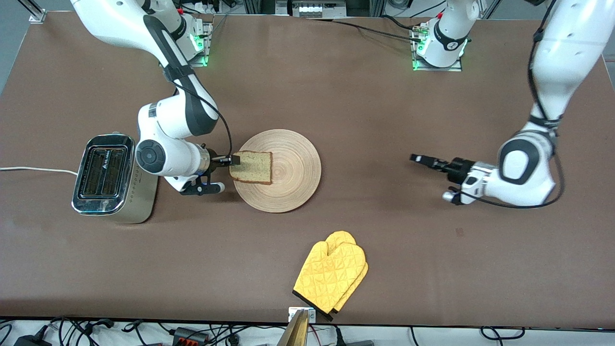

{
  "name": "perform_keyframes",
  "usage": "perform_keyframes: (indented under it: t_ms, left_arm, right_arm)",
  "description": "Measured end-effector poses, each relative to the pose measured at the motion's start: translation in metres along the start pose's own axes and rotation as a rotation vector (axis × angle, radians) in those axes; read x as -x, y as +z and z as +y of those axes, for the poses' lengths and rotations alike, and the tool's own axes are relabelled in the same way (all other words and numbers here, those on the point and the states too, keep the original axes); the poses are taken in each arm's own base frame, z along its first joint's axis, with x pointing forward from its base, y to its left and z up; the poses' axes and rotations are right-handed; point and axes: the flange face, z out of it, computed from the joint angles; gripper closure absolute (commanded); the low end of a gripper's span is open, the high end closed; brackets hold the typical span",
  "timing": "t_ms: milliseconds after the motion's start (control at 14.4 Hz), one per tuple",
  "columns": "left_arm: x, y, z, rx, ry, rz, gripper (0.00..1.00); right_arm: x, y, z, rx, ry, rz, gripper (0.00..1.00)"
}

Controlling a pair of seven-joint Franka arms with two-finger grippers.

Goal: Move plate and put bread in toaster
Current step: 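Grasp the bread slice with the right gripper while the left gripper withdraws, then lift the bread with the right gripper and carry it over the toaster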

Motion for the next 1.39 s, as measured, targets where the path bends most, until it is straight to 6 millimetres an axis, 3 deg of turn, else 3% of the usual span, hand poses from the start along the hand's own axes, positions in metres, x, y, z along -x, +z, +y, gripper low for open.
perform_keyframes:
  t_ms: [208,277,347,416,763,901,1040,1387]
  left_arm:
    - [0.033,-0.077,0.024,-0.228,-0.061,-0.025,0.39]
    - [0.042,-0.097,0.034,-0.304,-0.069,-0.012,0.35]
    - [0.051,-0.114,0.045,-0.38,-0.075,0.005,0.24]
    - [0.061,-0.128,0.056,-0.449,-0.079,0.025,0.0]
    - [0.135,-0.191,0.124,-0.647,-0.083,0.156,0.0]
    - [0.17,-0.205,0.156,-0.69,-0.073,0.204,0.0]
    - [0.186,-0.207,0.172,-0.739,-0.073,0.214,0.0]
    - [0.175,-0.173,0.213,-0.822,-0.032,0.153,0.0]
  right_arm:
    - [-0.005,0.017,0.001,0.004,0.003,-0.004,0.28]
    - [-0.006,0.021,0.002,0.005,0.006,-0.005,0.36]
    - [-0.007,0.025,0.003,0.005,0.007,-0.006,0.41]
    - [-0.008,0.026,0.003,0.005,0.008,-0.005,0.5]
    - [-0.009,0.025,0.003,0.004,0.009,0.0,0.74]
    - [-0.01,0.025,0.003,0.002,0.009,0.001,0.86]
    - [-0.01,0.025,0.003,0.002,0.009,0.001,0.98]
    - [-0.01,0.024,0.002,0.002,0.009,0.002,1.0]
